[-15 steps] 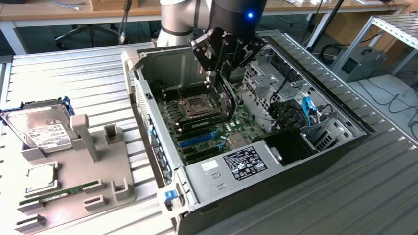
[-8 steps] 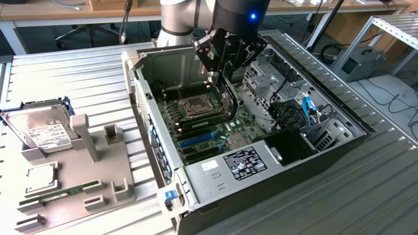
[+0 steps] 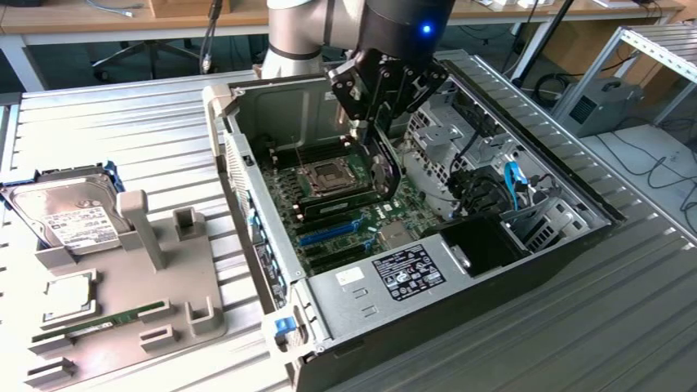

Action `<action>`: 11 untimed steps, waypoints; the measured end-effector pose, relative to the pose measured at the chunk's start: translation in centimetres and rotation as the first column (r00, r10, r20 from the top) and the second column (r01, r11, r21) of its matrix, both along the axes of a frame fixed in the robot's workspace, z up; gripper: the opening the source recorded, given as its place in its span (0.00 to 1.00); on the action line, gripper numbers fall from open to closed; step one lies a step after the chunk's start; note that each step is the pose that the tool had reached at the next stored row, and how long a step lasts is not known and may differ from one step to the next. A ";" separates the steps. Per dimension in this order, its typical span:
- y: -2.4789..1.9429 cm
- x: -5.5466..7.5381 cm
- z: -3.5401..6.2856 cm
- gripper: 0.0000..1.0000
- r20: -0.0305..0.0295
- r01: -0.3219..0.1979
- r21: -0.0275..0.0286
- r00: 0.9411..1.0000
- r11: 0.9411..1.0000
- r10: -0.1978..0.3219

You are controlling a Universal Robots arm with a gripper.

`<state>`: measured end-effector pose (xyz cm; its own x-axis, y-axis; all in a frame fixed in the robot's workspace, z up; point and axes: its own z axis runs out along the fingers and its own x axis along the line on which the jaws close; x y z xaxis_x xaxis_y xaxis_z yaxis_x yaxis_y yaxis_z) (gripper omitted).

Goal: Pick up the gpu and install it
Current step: 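Pick up the gpu and move the gpu toward the slot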

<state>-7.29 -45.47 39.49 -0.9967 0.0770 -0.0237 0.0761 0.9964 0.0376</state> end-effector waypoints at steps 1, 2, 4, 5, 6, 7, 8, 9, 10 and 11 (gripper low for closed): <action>0.00 0.1 -0.02 0.26 0.000 0.000 0.000 1.000 1.000 0.000; 0.00 0.1 -0.04 0.26 0.000 0.000 0.000 1.000 1.000 0.000; 0.00 0.2 -0.08 0.26 0.000 0.000 0.000 1.000 1.000 0.000; 0.00 0.3 -0.10 0.26 0.000 0.000 0.000 1.000 1.000 0.000; 0.00 0.3 -0.12 0.26 0.000 0.000 0.000 1.000 1.000 0.000; 0.00 0.4 -0.14 0.26 0.000 0.000 0.000 1.000 1.000 0.000; 0.00 0.5 -0.16 0.26 0.000 0.000 0.000 1.000 1.000 0.000; 0.01 0.6 -0.18 0.26 0.000 0.000 0.000 1.000 1.000 0.000; 0.02 0.7 -0.21 0.26 0.000 0.000 0.000 1.000 1.000 0.000; 0.03 0.7 -0.25 0.26 0.000 0.000 0.000 1.000 1.000 0.000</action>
<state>-6.57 -45.43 39.24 -0.9968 0.0770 -0.0236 0.0761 0.9964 0.0373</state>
